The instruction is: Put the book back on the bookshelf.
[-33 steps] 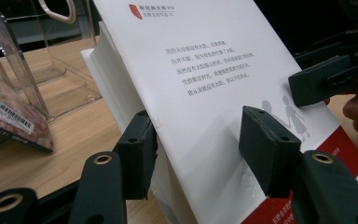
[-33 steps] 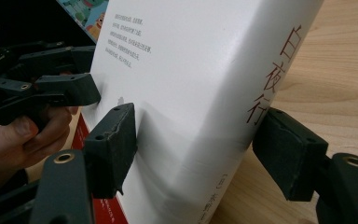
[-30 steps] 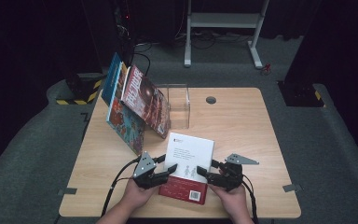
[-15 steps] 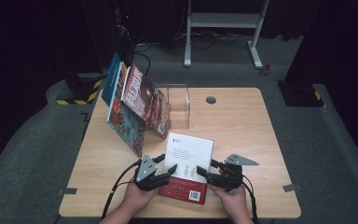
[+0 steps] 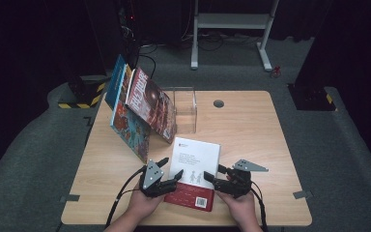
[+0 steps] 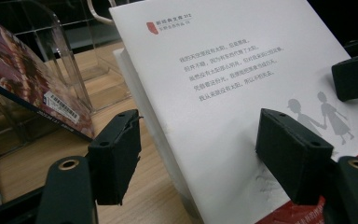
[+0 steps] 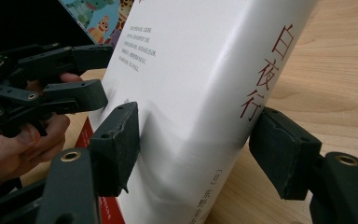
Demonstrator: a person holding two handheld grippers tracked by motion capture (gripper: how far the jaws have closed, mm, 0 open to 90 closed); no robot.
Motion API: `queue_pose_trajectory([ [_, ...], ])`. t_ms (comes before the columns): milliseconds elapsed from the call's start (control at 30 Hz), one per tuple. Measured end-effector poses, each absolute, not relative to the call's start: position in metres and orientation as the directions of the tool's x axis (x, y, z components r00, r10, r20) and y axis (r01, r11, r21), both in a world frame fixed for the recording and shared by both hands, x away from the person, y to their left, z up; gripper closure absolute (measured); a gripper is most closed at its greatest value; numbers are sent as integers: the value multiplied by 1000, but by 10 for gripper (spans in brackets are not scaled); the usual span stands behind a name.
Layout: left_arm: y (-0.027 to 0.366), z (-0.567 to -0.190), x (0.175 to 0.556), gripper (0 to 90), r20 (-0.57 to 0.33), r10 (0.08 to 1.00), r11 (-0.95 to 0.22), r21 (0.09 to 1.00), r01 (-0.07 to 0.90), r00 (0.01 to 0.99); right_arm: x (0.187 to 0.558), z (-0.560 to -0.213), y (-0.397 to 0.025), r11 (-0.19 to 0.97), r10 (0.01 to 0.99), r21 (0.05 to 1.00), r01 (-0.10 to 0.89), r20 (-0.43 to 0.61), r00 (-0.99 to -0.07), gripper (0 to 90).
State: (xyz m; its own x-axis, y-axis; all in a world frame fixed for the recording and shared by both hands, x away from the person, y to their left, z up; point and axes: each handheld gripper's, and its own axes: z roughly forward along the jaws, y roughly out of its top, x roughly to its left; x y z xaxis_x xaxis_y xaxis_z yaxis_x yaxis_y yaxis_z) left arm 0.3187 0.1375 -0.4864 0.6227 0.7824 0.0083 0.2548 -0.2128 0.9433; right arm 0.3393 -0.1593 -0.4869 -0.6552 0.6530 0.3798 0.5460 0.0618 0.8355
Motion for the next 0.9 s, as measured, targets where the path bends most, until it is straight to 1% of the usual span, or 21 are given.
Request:
queue_pose_trajectory([
  [33, 138, -487, 320, 284, -8, 782, -201, 944, 263, 624, 339, -487, -159, 62, 653, 836, 545, 379, -656, 340],
  [100, 144, -488, 327, 256, -108, 765, -146, 932, 333, 635, 339, -487, -159, 64, 653, 839, 540, 374, -659, 341],
  [133, 149, -490, 334, 230, -191, 747, -100, 914, 392, 636, 338, -486, -159, 66, 653, 842, 536, 370, -661, 340],
  [200, 155, -493, 341, 192, -285, 715, -59, 885, 461, 639, 338, -486, -158, 69, 654, 844, 532, 365, -663, 340],
  [333, 155, -497, 350, 156, -356, 661, -61, 852, 520, 661, 337, -485, -158, 72, 655, 845, 531, 361, -664, 340],
  [467, 147, -497, 346, 147, -319, 645, -100, 865, 491, 694, 337, -484, -157, 79, 657, 850, 521, 349, -668, 340],
  [600, 148, -497, 350, 138, -362, 615, -96, 847, 522, 700, 335, -481, -156, 89, 659, 859, 504, 329, -677, 340],
  [700, 145, -498, 351, 120, -375, 594, -107, 840, 531, 712, 332, -479, -154, 99, 659, 870, 483, 307, -687, 340],
  [767, 143, -496, 348, 101, -339, 602, -125, 854, 504, 723, 331, -477, -153, 109, 658, 878, 467, 288, -695, 340],
  [900, 141, -490, 343, 112, -269, 626, -157, 876, 456, 732, 329, -477, -152, 126, 662, 882, 455, 267, -701, 339],
])
